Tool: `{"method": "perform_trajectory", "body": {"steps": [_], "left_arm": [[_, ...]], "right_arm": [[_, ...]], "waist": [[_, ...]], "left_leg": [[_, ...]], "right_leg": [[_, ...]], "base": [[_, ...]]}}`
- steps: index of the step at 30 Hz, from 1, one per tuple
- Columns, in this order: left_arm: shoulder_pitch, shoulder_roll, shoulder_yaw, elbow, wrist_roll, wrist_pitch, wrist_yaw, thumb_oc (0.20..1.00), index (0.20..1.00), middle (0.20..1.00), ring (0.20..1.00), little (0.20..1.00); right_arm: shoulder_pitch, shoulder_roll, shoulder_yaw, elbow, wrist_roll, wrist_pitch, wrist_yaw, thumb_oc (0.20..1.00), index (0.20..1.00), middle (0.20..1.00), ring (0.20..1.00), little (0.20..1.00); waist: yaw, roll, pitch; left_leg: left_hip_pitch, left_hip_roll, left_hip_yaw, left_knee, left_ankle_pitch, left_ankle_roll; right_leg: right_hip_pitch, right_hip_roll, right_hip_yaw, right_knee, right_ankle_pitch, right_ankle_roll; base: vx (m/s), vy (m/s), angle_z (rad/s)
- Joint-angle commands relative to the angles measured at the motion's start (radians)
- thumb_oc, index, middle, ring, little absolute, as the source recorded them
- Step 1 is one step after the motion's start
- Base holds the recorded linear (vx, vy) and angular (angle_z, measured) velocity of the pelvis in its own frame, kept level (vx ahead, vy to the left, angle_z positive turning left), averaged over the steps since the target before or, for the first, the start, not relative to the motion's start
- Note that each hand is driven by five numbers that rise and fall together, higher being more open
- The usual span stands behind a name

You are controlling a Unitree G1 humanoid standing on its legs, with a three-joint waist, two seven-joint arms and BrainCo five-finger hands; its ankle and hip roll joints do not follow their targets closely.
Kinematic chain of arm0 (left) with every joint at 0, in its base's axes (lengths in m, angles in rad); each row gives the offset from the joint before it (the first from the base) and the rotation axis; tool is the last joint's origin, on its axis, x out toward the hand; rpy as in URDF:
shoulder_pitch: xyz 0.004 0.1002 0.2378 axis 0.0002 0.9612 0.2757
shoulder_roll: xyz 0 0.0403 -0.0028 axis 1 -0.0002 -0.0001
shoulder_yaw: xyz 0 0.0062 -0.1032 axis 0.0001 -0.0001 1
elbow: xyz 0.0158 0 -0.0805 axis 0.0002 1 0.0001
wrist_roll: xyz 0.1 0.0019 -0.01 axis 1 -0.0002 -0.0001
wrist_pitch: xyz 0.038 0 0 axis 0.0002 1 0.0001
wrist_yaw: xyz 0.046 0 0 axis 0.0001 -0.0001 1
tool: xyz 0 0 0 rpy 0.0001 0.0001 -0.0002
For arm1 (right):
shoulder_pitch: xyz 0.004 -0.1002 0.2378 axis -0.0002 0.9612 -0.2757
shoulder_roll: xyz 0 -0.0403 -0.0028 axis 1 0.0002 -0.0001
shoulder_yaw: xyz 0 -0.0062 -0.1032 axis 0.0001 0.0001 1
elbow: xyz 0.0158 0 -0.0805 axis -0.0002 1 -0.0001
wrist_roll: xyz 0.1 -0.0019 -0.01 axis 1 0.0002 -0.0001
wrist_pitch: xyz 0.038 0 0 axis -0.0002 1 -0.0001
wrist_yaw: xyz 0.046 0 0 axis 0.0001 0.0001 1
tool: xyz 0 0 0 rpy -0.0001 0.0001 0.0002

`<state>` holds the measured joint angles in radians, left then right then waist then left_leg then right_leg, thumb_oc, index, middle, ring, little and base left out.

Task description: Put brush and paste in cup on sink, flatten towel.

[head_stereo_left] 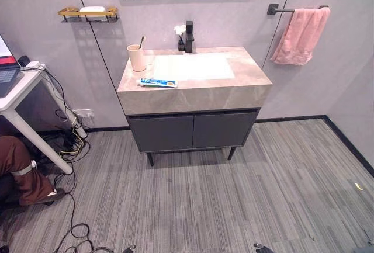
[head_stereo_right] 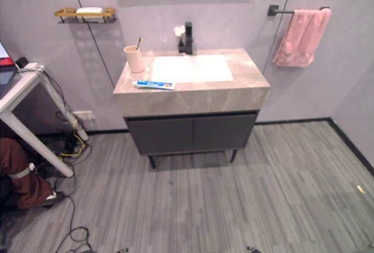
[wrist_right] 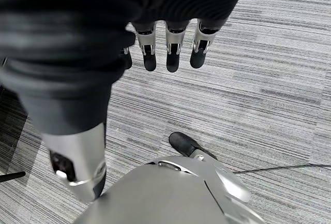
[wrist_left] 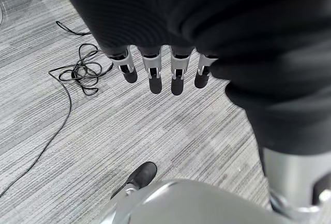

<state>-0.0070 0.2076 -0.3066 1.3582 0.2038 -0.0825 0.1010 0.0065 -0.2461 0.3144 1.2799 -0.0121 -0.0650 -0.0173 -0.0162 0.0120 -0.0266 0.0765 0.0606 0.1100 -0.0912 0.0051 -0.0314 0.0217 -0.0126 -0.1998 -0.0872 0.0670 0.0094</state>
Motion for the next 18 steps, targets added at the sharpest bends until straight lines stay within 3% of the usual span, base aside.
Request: {"method": "perform_trajectory", "body": {"steps": [1, 12, 15, 18], "left_arm": [[-0.035, 0.041, 0.027, 0.080, -0.043, 0.004, 0.007, 1.000, 1.000, 1.000, 1.000, 1.000], [-0.050, 0.073, 0.052, 0.076, -0.063, -0.005, 0.006, 1.000, 1.000, 1.000, 1.000, 1.000], [-0.060, 0.078, 0.026, 0.062, -0.032, -0.001, 0.011, 1.000, 1.000, 1.000, 1.000, 1.000], [-0.063, 0.097, 0.028, 0.039, -0.027, 0.000, 0.013, 1.000, 1.000, 1.000, 1.000, 1.000]], "right_arm": [[-0.069, 0.018, 0.036, 0.025, 0.041, -0.023, 0.002, 1.000, 1.000, 1.000, 1.000, 1.000], [-0.084, 0.012, 0.029, -0.008, 0.058, -0.023, 0.011, 1.000, 1.000, 1.000, 1.000, 1.000], [-0.096, 0.003, 0.036, -0.032, 0.030, -0.023, -0.002, 1.000, 1.000, 1.000, 1.000, 1.000], [-0.096, -0.013, 0.045, -0.084, 0.011, -0.031, -0.003, 1.000, 1.000, 1.000, 1.000, 1.000]], "waist": [[0.006, -0.052, 0.020], [0.018, -0.082, 0.055], [0.017, -0.084, 0.082], [0.008, -0.084, 0.139]], "left_leg": [[0.008, -0.018, 0.010, 0.004, -0.003, -0.019], [-0.026, -0.067, 0.021, 0.051, -0.039, 0.021], [-0.040, -0.077, 0.014, 0.078, -0.055, 0.040], [-0.052, -0.087, 0.003, 0.130, -0.076, 0.064]], "right_leg": [[0.030, -0.081, 0.082, 0.000, -0.021, 0.110], [0.007, -0.135, 0.092, 0.026, 0.004, 0.133], [-0.035, -0.153, 0.095, 0.120, -0.016, 0.139], [-0.131, -0.159, 0.106, 0.344, -0.021, 0.146]], "base": [[-0.02, 0.097, -0.10], [-0.02, 0.098, -0.09], [-0.05, 0.179, 0.02], [-0.02, 0.257, 0.00]]}}
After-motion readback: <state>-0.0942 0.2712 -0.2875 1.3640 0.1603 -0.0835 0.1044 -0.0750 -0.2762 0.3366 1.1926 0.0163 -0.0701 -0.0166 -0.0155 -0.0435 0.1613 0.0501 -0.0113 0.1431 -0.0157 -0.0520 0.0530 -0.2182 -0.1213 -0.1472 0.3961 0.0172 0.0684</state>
